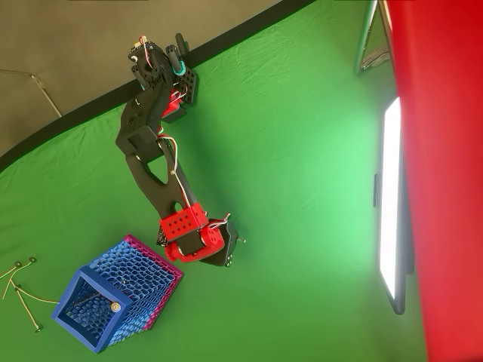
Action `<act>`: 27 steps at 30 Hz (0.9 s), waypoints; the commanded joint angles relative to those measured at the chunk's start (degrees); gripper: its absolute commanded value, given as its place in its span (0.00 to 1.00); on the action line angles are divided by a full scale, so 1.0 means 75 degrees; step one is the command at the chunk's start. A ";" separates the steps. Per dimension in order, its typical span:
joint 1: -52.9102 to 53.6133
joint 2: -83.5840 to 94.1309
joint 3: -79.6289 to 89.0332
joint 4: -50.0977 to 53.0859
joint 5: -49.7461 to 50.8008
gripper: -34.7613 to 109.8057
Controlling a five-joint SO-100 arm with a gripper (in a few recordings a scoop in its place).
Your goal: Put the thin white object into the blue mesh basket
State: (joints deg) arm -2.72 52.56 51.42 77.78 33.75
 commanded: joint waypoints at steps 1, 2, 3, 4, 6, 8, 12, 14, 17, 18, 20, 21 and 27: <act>0.0047 0.1324 -0.0293 -0.0457 -0.0363 0.24; 0.0082 0.1617 -0.0305 -0.0668 -0.0527 0.24; 0.0129 0.1887 -0.0316 -0.0938 -0.0703 0.24; 0.0187 0.2180 -0.0258 -0.1266 -0.0879 0.24; 0.0328 0.2766 -0.0035 -0.2062 -0.1312 0.24; 0.0504 0.3305 0.0270 -0.2906 -0.1652 0.24; 0.0973 0.4055 0.0609 -0.4172 -0.1980 0.24; 0.1242 0.4313 0.0762 -0.4664 -0.1945 0.24; 0.1758 0.4652 0.1125 -0.5449 -0.1687 0.24; 0.1957 0.4711 0.1172 -0.5613 -0.1523 0.24; 0.2402 0.4734 0.1219 -0.5777 -0.1055 0.24; 0.2613 0.4734 0.1289 -0.5895 -0.0785 0.24; 0.3527 0.4688 0.2262 -0.6516 0.0844 0.24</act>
State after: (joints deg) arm 21.88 84.99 66.01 31.55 34.89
